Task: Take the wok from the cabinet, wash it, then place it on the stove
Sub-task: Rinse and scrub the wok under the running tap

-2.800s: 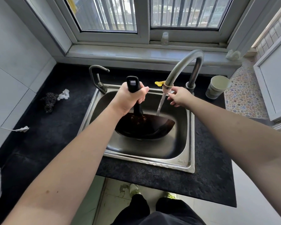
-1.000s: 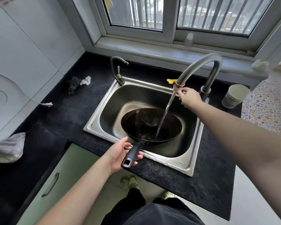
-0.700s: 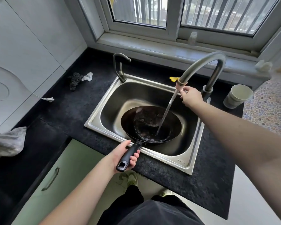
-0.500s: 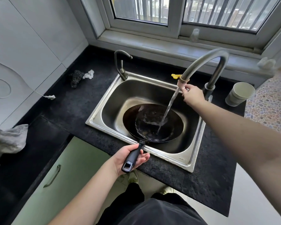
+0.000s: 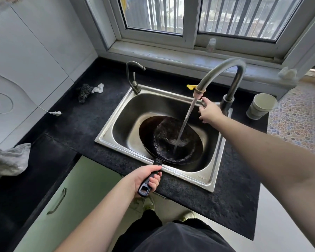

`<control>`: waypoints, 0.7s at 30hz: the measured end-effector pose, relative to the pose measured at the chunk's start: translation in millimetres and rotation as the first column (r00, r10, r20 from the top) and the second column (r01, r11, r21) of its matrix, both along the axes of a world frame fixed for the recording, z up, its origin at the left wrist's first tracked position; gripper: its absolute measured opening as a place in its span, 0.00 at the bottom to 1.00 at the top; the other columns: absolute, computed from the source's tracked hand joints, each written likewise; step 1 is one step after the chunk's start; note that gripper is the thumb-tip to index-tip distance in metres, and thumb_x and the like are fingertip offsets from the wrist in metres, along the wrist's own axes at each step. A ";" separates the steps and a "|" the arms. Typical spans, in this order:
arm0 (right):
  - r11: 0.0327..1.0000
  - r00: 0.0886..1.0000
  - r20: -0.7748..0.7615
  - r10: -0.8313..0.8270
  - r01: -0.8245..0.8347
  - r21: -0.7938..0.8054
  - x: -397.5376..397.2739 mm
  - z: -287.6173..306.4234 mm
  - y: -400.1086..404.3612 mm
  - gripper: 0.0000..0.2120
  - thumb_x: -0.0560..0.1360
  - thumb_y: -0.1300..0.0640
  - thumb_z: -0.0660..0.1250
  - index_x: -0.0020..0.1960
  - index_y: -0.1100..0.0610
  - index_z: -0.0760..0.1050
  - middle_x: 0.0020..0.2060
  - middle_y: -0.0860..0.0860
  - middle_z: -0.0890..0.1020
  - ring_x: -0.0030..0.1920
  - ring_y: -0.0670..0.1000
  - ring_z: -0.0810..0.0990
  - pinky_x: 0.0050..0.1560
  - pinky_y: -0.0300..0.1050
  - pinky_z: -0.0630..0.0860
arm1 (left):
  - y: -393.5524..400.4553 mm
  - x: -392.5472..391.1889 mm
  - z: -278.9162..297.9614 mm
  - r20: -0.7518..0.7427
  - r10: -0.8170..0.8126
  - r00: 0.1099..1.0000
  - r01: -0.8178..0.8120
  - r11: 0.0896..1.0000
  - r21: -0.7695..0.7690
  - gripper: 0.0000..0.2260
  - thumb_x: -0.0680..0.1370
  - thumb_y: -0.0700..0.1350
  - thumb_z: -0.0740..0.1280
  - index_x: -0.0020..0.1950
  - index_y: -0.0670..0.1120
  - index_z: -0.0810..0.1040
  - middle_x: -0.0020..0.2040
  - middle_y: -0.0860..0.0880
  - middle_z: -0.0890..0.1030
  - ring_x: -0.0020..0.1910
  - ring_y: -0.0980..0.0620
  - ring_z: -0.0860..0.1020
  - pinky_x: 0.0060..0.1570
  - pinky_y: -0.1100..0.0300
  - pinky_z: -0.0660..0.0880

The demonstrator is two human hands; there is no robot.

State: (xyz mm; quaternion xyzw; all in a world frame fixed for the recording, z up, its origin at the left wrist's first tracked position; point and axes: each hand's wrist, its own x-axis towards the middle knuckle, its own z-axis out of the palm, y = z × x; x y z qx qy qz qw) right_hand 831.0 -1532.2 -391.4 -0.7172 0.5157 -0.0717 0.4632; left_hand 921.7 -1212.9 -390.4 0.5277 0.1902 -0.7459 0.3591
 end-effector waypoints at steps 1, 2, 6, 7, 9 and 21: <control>1.000 1.000 0.008 -0.011 0.011 0.027 -1.1 0.1 2.5 0.26 0.82 0.56 0.56 0.78 0.45 0.54 0.58 0.57 0.79 0.46 0.56 0.83 0.44 0.49 0.82 | -0.5 -0.6 -0.2 0.012 -0.014 1.000 0.014 1.000 0.001 0.16 0.81 0.49 0.63 0.37 0.43 0.71 0.23 0.52 0.67 0.15 0.57 0.64 0.13 0.68 0.60; 0.998 0.999 0.024 -0.029 0.028 0.048 -2.6 -0.4 5.4 0.27 0.81 0.56 0.56 0.78 0.44 0.53 0.55 0.57 0.80 0.43 0.54 0.82 0.38 0.46 0.81 | -0.8 -1.1 -0.3 0.018 -0.020 1.000 0.020 1.000 0.003 0.16 0.82 0.49 0.62 0.36 0.44 0.70 0.23 0.52 0.67 0.15 0.57 0.64 0.13 0.68 0.60; 0.996 0.994 0.062 -0.086 0.083 0.042 -13.4 -5.2 27.7 0.26 0.81 0.55 0.58 0.77 0.50 0.57 0.42 0.50 0.81 0.36 0.49 0.81 0.30 0.40 0.75 | -1.2 -1.4 -2.2 0.029 -0.026 0.999 0.025 1.000 0.009 0.16 0.82 0.49 0.62 0.37 0.44 0.69 0.23 0.51 0.67 0.15 0.57 0.64 0.13 0.68 0.60; 0.994 0.993 0.063 -0.097 0.094 0.051 -17.9 -7.4 36.4 0.24 0.81 0.55 0.58 0.76 0.52 0.59 0.42 0.49 0.81 0.36 0.49 0.81 0.31 0.41 0.75 | -1.3 -1.4 -2.6 0.032 -0.030 0.999 0.030 1.000 0.008 0.15 0.82 0.49 0.62 0.37 0.44 0.69 0.23 0.51 0.67 0.15 0.57 0.64 0.13 0.68 0.60; 0.987 0.989 0.069 -0.131 0.123 0.104 -27.1 -10.7 56.5 0.20 0.81 0.54 0.58 0.72 0.55 0.64 0.45 0.51 0.80 0.35 0.49 0.80 0.31 0.42 0.74 | -2.1 -1.8 -3.9 0.038 -0.041 0.998 0.041 0.999 0.004 0.16 0.82 0.49 0.62 0.37 0.44 0.69 0.23 0.51 0.67 0.15 0.57 0.64 0.13 0.68 0.60; 0.833 0.954 0.148 -0.260 0.144 0.535 -68.1 -5.0 212.8 0.21 0.83 0.51 0.55 0.35 0.59 0.71 0.33 0.55 0.79 0.34 0.53 0.80 0.38 0.45 0.77 | -6.0 -7.2 -2.7 0.042 -0.075 0.996 0.075 0.997 -0.010 0.15 0.81 0.44 0.59 0.34 0.45 0.65 0.22 0.51 0.67 0.14 0.57 0.63 0.13 0.69 0.59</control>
